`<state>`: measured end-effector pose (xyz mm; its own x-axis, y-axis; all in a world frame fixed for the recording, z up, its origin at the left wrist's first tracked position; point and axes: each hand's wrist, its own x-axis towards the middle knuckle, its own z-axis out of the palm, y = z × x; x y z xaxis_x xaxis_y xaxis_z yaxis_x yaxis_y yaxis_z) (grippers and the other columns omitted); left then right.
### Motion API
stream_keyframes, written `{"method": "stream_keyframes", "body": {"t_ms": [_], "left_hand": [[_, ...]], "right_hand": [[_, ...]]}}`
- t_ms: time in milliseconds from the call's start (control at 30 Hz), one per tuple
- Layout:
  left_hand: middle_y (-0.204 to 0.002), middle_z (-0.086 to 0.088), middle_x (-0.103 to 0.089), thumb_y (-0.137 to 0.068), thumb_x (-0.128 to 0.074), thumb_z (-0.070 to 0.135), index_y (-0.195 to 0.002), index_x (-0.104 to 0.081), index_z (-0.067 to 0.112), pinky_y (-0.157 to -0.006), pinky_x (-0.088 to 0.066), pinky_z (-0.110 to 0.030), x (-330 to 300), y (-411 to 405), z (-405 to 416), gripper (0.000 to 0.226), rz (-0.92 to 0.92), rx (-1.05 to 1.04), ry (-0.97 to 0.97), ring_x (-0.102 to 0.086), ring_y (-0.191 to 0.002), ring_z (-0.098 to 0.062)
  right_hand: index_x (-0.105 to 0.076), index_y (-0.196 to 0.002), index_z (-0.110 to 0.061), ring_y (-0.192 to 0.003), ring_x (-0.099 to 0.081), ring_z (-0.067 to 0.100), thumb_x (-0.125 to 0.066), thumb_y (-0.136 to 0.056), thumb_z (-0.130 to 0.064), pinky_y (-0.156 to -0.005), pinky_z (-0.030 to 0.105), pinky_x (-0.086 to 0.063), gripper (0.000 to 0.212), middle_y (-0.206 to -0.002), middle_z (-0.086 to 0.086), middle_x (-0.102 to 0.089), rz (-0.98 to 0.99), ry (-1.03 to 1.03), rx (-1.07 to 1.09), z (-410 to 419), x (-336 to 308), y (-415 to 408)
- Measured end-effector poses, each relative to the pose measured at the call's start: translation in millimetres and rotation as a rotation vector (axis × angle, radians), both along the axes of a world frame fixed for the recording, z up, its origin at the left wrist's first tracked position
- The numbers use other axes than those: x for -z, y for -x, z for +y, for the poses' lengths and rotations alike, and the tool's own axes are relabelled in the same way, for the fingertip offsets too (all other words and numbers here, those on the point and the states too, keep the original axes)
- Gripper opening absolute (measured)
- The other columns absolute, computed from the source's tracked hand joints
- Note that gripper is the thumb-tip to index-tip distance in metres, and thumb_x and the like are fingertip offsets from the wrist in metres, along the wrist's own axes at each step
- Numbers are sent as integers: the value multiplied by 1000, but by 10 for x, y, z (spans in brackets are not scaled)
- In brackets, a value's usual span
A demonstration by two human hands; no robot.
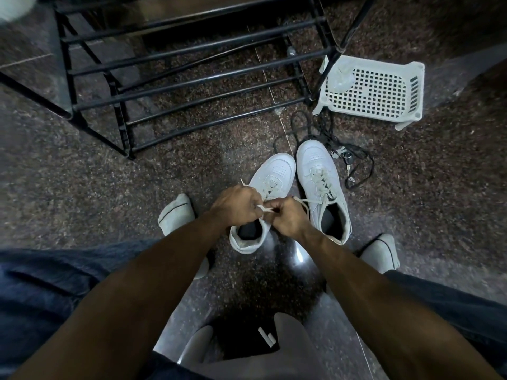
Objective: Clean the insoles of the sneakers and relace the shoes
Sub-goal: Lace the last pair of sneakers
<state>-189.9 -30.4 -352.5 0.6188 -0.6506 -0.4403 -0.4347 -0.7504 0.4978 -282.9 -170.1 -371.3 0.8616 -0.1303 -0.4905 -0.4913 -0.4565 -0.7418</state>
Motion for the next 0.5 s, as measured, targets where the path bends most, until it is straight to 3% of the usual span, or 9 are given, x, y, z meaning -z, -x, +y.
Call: {"method": "stream_keyframes", "body": {"t_ms": [67,167,267,333,400,500], "left_hand": [[-87,4,-73,-76,-70,29,-87,-76,27,-64,-43,-22,1,-12,-8,14,66,-80,-2,-66,-81,-16],[-90,6,-73,-78,-71,33,-89,-74,28,-64,-39,-21,24,-30,13,13,56,-82,3,-67,-83,-16],[-99,5,-66,-83,-66,35,-91,-70,28,-67,-44,-29,70,-18,67,11,-36,-48,-11,-64,-89,-21],[-99,8,-60,-85,-67,35,-87,-64,28,-68,-46,-32,94,41,100,8,-67,-109,8,-63,-88,-20],[-101,7,-59,-87,-62,30,-89,-64,26,-69,-47,-33,109,124,117,4,-88,-141,12,-63,-90,-22],[-114,5,-58,-88,-55,25,-102,-67,26,-78,-50,-35,124,234,115,18,-35,-37,8,-61,-100,-23]], "right_hand": [[-78,-91,-15,-70,-65,8,-68,-86,-11,-68,28,-51,12,-75,-7,-73,-14,-26,9,-3,-3,11],[-77,-90,-9,-55,-55,-1,-64,-88,-4,-63,23,-49,14,-57,-19,-63,38,-149,131,32,-55,5],[-67,-80,-11,-63,-52,11,-53,-91,5,-66,30,-51,25,-68,0,-59,246,-401,292,54,-107,-26],[-60,-79,-15,-63,-48,13,-48,-92,4,-64,29,-51,26,-70,3,-53,358,-517,370,42,-111,-34],[-58,-80,-15,-61,-47,13,-45,-92,5,-62,28,-50,26,-69,3,-52,381,-566,432,41,-95,-38],[-59,-83,-14,-61,-49,14,-48,-91,3,-64,30,-50,22,-66,3,-54,388,-561,482,59,-72,-30]]}}
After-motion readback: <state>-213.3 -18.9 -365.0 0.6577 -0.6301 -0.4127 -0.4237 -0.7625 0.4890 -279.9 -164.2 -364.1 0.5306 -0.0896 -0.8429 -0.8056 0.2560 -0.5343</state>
